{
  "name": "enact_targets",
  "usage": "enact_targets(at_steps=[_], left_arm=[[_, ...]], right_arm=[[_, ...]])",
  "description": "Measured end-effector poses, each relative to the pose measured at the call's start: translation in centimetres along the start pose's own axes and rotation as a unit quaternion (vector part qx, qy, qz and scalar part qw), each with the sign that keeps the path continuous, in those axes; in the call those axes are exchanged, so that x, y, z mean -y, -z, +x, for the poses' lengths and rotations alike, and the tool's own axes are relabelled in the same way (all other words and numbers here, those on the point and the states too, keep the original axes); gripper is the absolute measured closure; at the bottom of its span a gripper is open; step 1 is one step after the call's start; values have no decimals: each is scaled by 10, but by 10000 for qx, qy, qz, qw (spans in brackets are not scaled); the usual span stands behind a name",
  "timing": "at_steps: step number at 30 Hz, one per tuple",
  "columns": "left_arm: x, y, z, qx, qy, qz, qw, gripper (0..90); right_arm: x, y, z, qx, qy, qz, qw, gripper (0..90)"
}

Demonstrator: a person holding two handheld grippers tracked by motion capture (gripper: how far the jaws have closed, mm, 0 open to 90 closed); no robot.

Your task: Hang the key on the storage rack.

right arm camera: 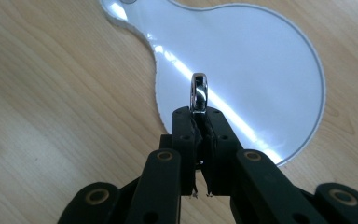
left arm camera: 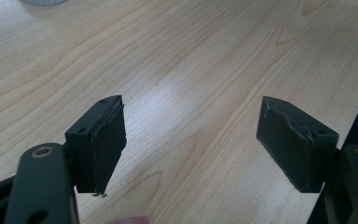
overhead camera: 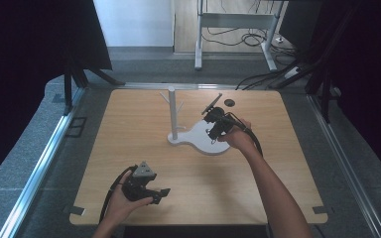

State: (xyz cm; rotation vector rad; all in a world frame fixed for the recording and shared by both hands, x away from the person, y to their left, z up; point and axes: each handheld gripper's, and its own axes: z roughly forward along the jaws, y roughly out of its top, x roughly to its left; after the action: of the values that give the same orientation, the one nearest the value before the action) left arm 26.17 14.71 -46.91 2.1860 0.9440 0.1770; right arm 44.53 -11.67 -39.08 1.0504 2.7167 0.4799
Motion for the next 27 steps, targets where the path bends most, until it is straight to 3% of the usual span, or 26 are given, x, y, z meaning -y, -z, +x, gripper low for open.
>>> enact_targets(at_steps=[5,27], left_arm=[[0,-1,0,21,-20,26,10000,242],[0,3,0,10,-39,-25,10000,243]], right_arm=[[-5,0,-2,-1,-72,-78,9999,845],[-32,4,0,131,34,-80,9999,845]])
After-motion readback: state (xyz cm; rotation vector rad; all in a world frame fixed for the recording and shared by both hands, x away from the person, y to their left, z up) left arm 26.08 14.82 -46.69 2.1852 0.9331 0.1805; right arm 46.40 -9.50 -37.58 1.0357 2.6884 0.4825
